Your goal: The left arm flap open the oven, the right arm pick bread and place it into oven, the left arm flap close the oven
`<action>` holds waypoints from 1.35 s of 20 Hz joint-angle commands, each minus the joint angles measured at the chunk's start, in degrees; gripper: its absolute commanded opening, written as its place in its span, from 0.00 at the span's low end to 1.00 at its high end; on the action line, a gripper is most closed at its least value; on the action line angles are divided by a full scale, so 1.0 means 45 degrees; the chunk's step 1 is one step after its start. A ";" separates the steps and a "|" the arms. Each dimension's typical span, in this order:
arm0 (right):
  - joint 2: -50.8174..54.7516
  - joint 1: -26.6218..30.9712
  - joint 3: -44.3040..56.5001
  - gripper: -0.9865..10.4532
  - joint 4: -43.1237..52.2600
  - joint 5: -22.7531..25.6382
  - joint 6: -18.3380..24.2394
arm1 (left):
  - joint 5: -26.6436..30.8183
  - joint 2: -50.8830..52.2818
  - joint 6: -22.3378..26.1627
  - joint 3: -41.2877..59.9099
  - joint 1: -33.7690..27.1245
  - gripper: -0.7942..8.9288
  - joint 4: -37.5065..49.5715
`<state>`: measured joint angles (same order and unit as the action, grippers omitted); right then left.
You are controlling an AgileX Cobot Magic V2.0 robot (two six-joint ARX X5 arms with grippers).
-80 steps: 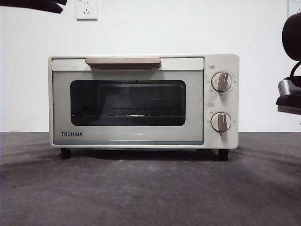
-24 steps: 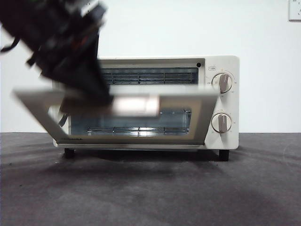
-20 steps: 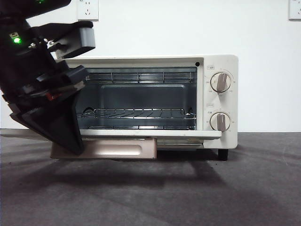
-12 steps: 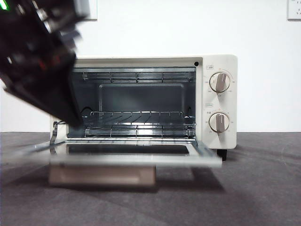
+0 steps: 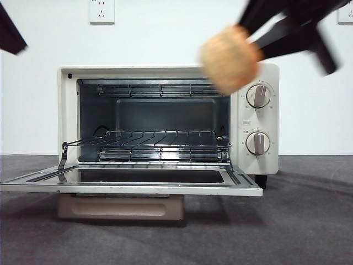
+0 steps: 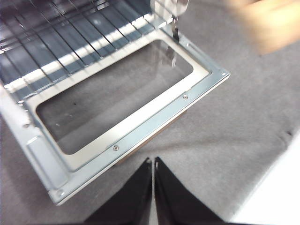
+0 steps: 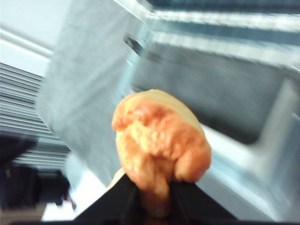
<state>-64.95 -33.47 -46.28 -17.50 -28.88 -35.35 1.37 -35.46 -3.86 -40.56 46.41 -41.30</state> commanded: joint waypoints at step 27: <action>-0.7543 -0.0869 -0.4265 0.46 0.4473 0.5139 -0.3128 | 0.0034 0.1355 -0.0068 -0.0214 0.0107 0.10 -0.1477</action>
<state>-97.67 -36.86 -64.53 3.14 -5.98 -48.90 1.43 -29.19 -3.99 -40.56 46.41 -48.14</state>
